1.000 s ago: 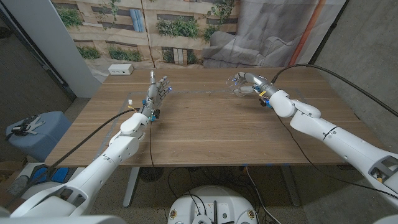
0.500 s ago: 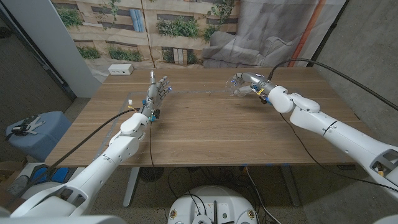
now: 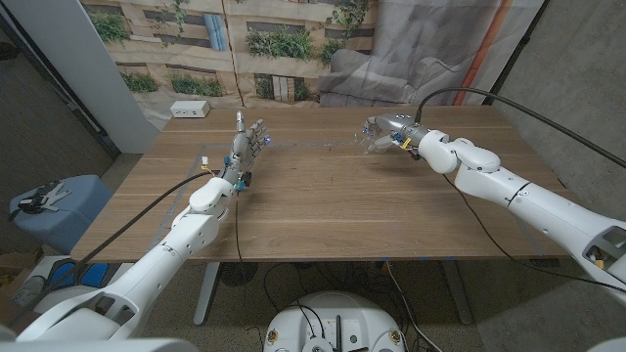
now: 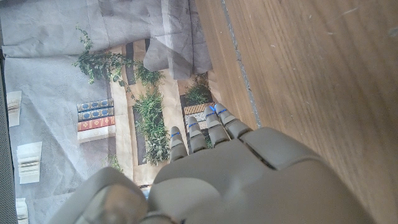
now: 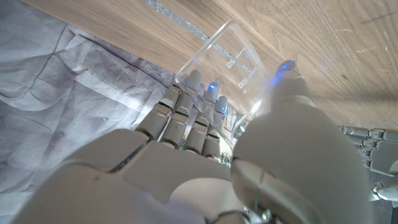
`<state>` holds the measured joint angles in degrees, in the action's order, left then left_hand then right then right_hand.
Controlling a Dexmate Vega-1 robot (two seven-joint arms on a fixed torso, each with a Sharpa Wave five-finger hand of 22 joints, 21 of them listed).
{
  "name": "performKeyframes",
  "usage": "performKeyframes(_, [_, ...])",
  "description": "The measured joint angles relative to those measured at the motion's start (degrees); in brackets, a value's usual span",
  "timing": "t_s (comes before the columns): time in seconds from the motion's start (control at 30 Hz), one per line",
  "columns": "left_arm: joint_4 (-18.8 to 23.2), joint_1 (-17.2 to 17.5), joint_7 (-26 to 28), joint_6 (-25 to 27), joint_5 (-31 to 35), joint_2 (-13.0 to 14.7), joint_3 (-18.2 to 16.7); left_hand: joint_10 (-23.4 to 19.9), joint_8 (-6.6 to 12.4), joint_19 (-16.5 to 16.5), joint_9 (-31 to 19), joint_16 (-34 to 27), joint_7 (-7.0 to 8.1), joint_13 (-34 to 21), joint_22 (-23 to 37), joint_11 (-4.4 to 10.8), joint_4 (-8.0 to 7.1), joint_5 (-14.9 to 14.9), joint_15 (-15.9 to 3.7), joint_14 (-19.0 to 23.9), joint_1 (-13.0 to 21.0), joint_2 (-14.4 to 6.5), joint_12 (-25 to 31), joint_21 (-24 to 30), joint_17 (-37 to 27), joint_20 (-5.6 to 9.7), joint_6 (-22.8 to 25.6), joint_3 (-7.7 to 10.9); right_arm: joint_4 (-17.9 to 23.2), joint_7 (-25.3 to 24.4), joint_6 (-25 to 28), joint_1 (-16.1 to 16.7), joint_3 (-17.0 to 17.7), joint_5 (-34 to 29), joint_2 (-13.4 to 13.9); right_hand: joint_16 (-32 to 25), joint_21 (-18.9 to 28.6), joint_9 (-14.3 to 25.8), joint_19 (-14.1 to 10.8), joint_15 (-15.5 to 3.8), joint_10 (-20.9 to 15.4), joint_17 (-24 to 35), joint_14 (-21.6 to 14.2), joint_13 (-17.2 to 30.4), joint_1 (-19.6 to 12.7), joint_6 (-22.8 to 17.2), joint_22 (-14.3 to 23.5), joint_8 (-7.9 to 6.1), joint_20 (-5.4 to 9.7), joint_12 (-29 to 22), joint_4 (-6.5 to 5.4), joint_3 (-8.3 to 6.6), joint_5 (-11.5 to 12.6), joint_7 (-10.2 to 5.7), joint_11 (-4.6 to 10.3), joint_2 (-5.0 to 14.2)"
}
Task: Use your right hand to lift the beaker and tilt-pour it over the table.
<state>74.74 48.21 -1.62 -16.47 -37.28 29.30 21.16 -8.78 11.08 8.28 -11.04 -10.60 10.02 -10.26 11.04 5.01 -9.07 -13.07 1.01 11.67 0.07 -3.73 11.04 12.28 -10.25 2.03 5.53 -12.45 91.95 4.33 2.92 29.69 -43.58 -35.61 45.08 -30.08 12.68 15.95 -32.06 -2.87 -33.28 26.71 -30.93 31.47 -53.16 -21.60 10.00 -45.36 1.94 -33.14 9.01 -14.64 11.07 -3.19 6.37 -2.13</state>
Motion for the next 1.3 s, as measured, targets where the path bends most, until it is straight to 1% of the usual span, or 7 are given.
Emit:
performKeyframes(0.17, [0.0, 0.0, 0.0, 0.0, 0.0, 0.0, 0.0, 0.0, 0.0, 0.0, 0.0, 0.0, 0.0, 0.0, 0.0, 0.0, 0.0, 0.0, 0.0, 0.0, 0.0, 0.0, 0.0, 0.0, 0.0, 0.0, 0.0, 0.0, 0.1, 2.2, 0.5, -0.4, -0.3, -2.1, 0.0, 0.2, 0.0, 0.0, 0.3, 0.0, 0.0, -0.2, 0.0, 0.0, 0.0, 0.0, 0.0, -0.22, 0.31, 0.2, 0.16, -0.16, 0.0, 0.0, 0.0, 0.0])
performKeyframes(0.23, [0.0, 0.0, 0.0, 0.0, 0.0, 0.0, 0.0, 0.0, 0.0, 0.0, 0.0, 0.0, 0.0, 0.0, 0.0, 0.0, 0.0, 0.0, 0.0, 0.0, 0.0, 0.0, 0.0, 0.0, 0.0, 0.0, 0.0, 0.0, 0.1, 3.3, 0.7, -1.4, -1.2, -2.8, 0.0, 0.2, 0.0, 0.0, 0.3, 0.0, 0.0, -0.2, 0.0, 0.0, 0.0, 0.0, 0.0, -0.22, 0.31, 0.2, 0.16, -0.16, 0.0, 0.0, 0.0, 0.0])
performKeyframes(0.43, [0.0, 0.0, 0.0, 0.0, 0.0, 0.0, 0.0, 0.0, 0.0, 0.0, 0.0, 0.0, 0.0, 0.0, 0.0, 0.0, 0.0, 0.0, 0.0, 0.0, 0.0, 0.0, 0.0, 0.0, 0.0, 0.0, 0.0, 0.0, 0.0, 6.9, 1.0, -2.2, -1.8, -4.8, -0.1, 0.4, -0.5, -0.3, 0.5, 0.0, 0.0, 0.0, 0.0, 0.0, 0.0, 0.0, 0.0, -0.21, 0.52, 0.2, 0.15, -0.17, 0.0, 0.0, 0.0, 0.0])
performKeyframes(0.53, [0.0, 0.0, 0.0, 0.0, 0.0, 0.0, 0.0, 0.0, 0.0, 0.0, 0.0, 0.0, 0.0, 0.0, 0.0, 0.0, 0.0, 0.0, 0.0, 0.0, 0.0, 0.0, 0.0, 0.0, 0.0, 0.0, 0.0, 0.0, -0.5, 9.0, 1.1, -3.6, -2.8, -5.7, -0.4, 0.4, -0.5, -0.3, 0.5, 0.0, 0.0, 0.0, 0.0, 0.0, 0.0, 0.0, 0.0, -0.21, 0.5, 0.2, 0.15, -0.17, 0.0, 0.0, 0.0, 0.0])
performKeyframes(0.93, [0.0, 0.0, 0.0, 0.0, 0.0, 0.0, 0.0, 0.0, 0.0, 0.0, 0.0, 0.0, 0.0, 0.0, 0.0, 0.0, 0.0, 0.0, 0.0, 0.0, 0.0, 0.0, 0.0, 0.0, 0.0, 0.0, 0.0, 0.0, -1.8, 15.5, 1.3, -6.4, -4.8, -7.8, -1.3, 0.7, -0.5, -0.3, 1.2, 0.0, 0.2, 0.3, 0.0, 0.2, 0.0, 0.3, 0.0, -0.25, 0.32, 0.4, 0.14, -0.17, 0.0, -0.32, 0.22, 0.0])
performKeyframes(0.97, [0.0, 0.0, 0.0, 0.0, 0.0, 0.0, 0.0, 0.0, 0.0, 0.0, 0.0, 0.0, 0.0, 0.0, 0.0, 0.0, 0.0, 0.0, 0.0, 0.0, 0.0, 0.0, 0.0, 0.0, 0.0, 0.0, 0.0, 0.0, -1.8, 15.7, 1.3, -6.5, -4.8, -7.8, -1.4, 0.8, -0.5, -0.4, 1.6, 0.0, 0.2, 0.3, 0.0, 0.3, 0.0, 0.3, 0.0, -0.36, 0.4, 0.4, -0.01, -0.32, 0.0, -0.32, 0.22, 0.0])
performKeyframes(1.3, [0.0, 0.0, 0.0, 0.0, 0.0, 0.0, 0.0, 0.0, 0.0, 0.0, 0.0, 0.0, 0.0, 0.0, 0.0, 0.0, 0.0, 0.0, 0.0, 0.0, 0.0, 0.0, 0.0, 0.0, 0.0, 0.0, 0.0, 0.0, -2.2, 20.4, 1.7, -8.2, -6.0, -9.6, -1.9, 0.9, -0.9, -0.5, 1.6, 0.0, 0.2, 0.3, 0.0, 0.3, 0.0, 0.3, 0.0, -0.44, 0.41, 0.6, -0.01, -0.32, 0.0, -0.32, 0.22, 0.0])
